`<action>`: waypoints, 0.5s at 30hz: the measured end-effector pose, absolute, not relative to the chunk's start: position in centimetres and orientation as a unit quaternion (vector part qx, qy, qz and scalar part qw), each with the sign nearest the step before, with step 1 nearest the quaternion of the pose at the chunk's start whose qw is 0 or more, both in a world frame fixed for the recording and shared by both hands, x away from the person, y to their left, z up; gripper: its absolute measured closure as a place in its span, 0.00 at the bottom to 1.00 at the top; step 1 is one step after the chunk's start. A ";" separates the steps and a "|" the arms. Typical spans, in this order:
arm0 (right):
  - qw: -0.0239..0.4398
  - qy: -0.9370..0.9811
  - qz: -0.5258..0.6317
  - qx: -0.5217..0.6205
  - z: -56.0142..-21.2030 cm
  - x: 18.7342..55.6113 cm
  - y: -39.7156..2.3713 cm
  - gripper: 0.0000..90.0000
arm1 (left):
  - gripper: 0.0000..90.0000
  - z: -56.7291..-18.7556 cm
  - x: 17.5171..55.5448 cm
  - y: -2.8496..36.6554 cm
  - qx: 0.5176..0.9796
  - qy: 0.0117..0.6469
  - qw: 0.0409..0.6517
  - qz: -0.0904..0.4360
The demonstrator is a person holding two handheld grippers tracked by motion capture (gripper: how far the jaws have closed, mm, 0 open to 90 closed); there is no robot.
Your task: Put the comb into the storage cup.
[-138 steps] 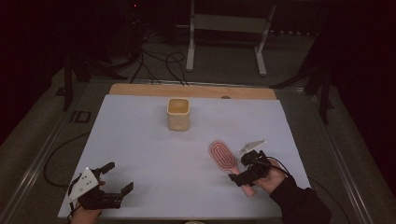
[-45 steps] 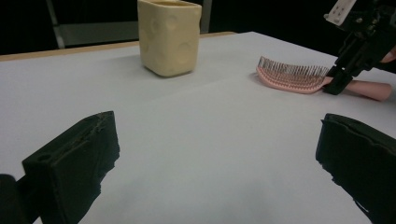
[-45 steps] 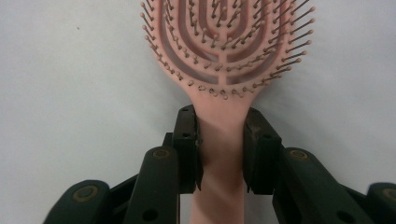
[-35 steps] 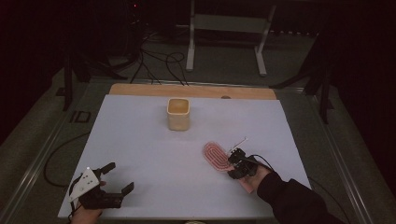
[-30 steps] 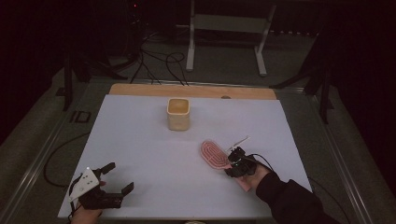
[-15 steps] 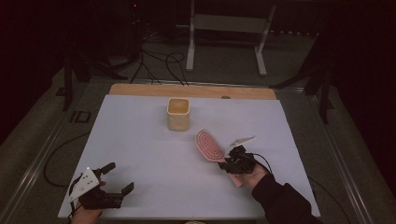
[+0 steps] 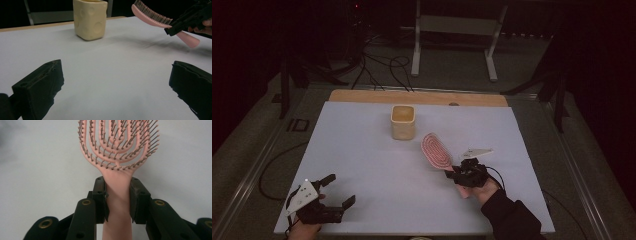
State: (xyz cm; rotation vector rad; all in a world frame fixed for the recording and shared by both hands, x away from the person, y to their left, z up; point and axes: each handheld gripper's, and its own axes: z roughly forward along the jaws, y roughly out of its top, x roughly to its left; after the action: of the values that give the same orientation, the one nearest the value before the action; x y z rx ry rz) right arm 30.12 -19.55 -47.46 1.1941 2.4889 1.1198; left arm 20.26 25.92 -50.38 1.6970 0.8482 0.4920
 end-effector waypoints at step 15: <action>0.141 0.821 0.423 0.356 -46.8 27.9 -19.5 0.78 | 0.00 -50.4 20.3 25.9 0.721 0.360 0.555 0.207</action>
State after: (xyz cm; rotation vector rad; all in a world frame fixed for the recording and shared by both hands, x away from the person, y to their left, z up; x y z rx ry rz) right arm 27.92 -19.53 -46.78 1.0289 2.3714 1.2222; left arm 20.33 25.94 -50.38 1.7035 0.8501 0.4897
